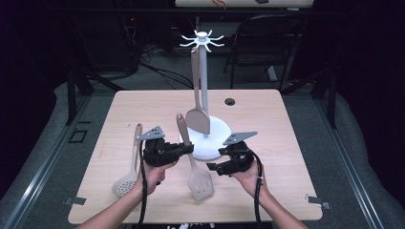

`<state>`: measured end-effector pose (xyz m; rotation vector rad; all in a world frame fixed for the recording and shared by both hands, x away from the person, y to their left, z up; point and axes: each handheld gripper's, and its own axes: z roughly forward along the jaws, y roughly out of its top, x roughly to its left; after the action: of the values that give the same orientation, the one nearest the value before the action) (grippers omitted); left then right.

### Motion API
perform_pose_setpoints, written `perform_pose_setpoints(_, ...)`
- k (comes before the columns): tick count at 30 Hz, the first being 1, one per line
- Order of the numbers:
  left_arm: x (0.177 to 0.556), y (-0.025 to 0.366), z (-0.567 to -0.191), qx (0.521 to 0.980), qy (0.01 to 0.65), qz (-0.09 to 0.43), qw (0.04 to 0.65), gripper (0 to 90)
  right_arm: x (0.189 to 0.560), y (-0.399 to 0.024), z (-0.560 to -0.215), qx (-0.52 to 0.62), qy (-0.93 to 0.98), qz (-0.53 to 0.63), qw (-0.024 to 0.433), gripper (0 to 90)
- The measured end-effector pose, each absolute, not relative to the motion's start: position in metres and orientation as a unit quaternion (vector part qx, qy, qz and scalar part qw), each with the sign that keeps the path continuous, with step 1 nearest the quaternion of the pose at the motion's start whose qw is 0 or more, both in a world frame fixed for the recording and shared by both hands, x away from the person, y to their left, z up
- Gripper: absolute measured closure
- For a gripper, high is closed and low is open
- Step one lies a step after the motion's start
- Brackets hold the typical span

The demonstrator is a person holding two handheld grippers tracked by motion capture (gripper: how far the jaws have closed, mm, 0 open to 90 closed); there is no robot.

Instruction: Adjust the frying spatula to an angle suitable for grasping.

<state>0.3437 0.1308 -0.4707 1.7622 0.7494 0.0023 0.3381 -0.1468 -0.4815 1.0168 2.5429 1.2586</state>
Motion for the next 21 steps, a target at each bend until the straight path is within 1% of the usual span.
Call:
perform_pose_setpoints(2, 0.344, 0.13, -0.47, 0.755, 0.315, 0.003, 0.575, 77.5, 0.34, -0.153, -0.481, 0.342, 0.843, 0.408, 0.075, 19.1)
perform_pose_setpoints(5, 0.346, 0.127, -0.469, 0.759, 0.311, 0.0, 0.572, 77.5, 0.342, -0.162, -0.483, 0.349, 0.845, 0.395, 0.089, 15.6)
perform_pose_setpoints(12, 0.349, 0.122, -0.466, 0.767, 0.299, -0.001, 0.568, 77.5, 0.349, -0.186, -0.488, 0.369, 0.847, 0.368, 0.106, 13.4)
perform_pose_setpoints(16, 0.352, 0.12, -0.462, 0.769, 0.294, -0.002, 0.567, 77.5, 0.358, -0.197, -0.492, 0.387, 0.843, 0.356, 0.111, 10.5)
perform_pose_setpoints(21, 0.354, 0.119, -0.457, 0.772, 0.286, 0.002, 0.567, 77.5, 0.364, -0.207, -0.49, 0.396, 0.839, 0.351, 0.123, 8.0)
